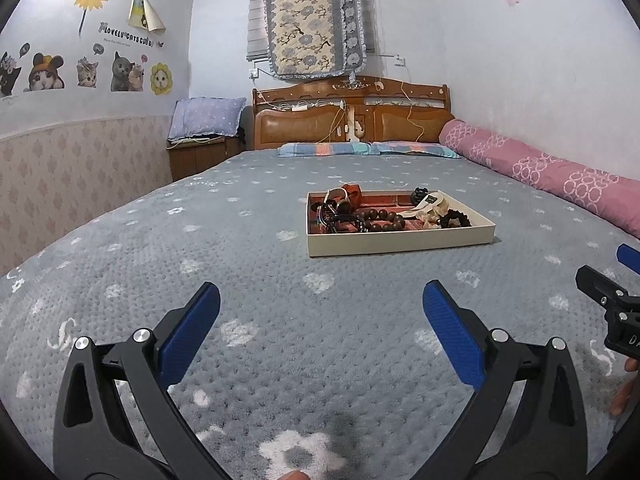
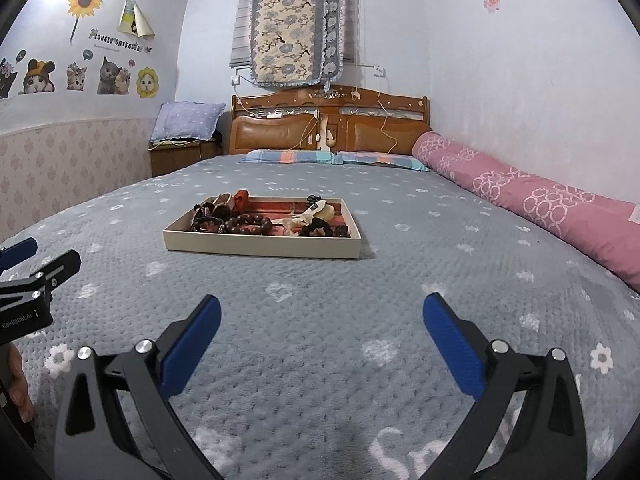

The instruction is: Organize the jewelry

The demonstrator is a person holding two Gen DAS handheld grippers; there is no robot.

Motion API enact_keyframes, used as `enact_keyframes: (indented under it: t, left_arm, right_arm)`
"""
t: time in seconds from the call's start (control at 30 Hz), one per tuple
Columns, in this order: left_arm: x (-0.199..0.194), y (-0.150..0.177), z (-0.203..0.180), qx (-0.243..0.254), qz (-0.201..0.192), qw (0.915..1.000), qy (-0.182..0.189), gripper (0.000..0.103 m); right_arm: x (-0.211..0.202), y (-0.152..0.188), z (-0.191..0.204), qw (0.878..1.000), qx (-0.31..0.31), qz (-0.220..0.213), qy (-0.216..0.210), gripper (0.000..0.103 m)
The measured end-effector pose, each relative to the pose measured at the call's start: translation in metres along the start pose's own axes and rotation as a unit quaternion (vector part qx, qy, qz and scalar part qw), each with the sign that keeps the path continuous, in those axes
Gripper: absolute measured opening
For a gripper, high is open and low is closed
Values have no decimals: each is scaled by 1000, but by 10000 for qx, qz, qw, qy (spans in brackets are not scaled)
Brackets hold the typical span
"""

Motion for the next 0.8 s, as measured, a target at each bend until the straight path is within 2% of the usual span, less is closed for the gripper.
enact_keyframes:
  t: [0.8]
  left_arm:
    - [1, 2, 0, -14, 23, 10000, -24, 98]
  right_arm:
    - [2, 0, 3, 10000, -49, 36, -11, 99]
Point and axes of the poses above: each gripper's, at about its wrist camera, not at the fingertips, and x roughly the way its jaws point, z to its left, y to its underside, the point moved 7 cm from there along x, roughly the way its jaws point, and after that the axes turned 14 degrees about -x, right-handed, at the moved point
